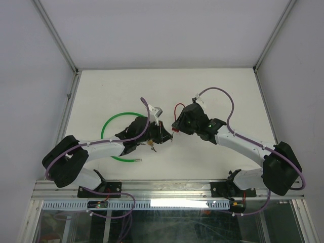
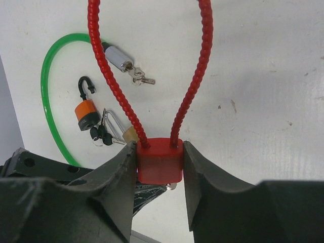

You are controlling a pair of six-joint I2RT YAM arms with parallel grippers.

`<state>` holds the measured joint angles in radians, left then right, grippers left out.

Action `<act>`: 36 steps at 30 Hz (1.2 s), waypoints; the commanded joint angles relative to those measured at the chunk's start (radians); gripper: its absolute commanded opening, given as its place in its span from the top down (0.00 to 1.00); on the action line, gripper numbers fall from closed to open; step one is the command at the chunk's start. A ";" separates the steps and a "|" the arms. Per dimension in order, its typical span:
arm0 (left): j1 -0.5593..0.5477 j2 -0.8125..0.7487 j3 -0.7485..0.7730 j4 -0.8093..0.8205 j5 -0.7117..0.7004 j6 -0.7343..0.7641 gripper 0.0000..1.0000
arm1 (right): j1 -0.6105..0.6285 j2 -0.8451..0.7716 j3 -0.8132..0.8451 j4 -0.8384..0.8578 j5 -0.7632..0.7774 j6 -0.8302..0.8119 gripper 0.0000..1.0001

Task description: Unlock with the key

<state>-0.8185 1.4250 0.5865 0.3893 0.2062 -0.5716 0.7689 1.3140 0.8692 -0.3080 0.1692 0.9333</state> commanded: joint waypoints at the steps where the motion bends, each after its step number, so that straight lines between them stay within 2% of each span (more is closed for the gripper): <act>1: -0.007 0.030 0.045 0.034 -0.016 0.022 1.00 | 0.004 0.003 0.047 0.029 0.024 0.001 1.00; 36: -0.007 0.011 0.027 0.083 -0.008 0.011 1.00 | 0.017 0.076 0.103 -0.025 0.006 -0.026 1.00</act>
<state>-0.8188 1.4700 0.5980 0.4049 0.2081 -0.5678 0.7776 1.3853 0.9154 -0.3569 0.1638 0.9142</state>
